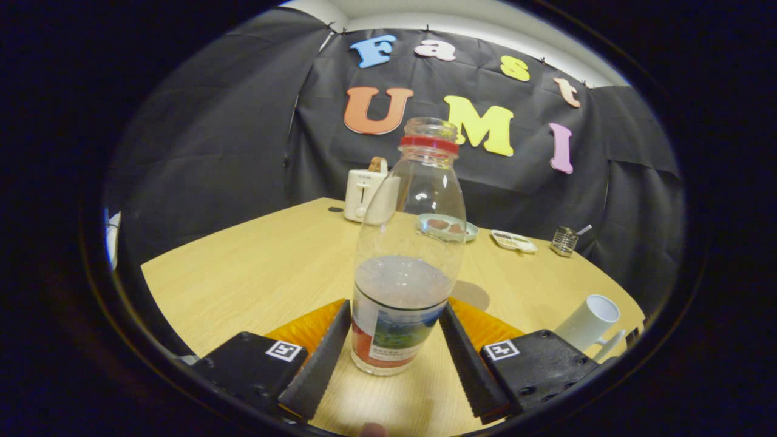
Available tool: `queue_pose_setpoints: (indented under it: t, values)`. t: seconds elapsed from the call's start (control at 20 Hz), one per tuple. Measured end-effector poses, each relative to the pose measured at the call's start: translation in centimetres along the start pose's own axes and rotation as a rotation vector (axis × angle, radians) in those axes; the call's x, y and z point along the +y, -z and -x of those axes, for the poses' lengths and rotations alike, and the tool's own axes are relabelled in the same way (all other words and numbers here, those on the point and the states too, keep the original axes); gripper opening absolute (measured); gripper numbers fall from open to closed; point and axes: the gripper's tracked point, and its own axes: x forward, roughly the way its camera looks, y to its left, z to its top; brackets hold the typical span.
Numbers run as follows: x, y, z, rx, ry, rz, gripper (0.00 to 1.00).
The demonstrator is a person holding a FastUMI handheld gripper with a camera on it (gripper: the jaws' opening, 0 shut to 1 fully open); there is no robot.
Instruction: Take the bottle from table, then pour the juice into the cup, finally place the bottle on the coaster
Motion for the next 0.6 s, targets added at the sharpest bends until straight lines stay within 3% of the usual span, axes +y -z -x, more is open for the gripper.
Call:
queue_pose_setpoints:
  t: [0.05,0.6]
  values:
    - [0.1,0.0,-0.1,0.000,0.004,0.008,0.86]
    - [0.1,-2.0,1.3,0.003,0.010,0.033,0.77]
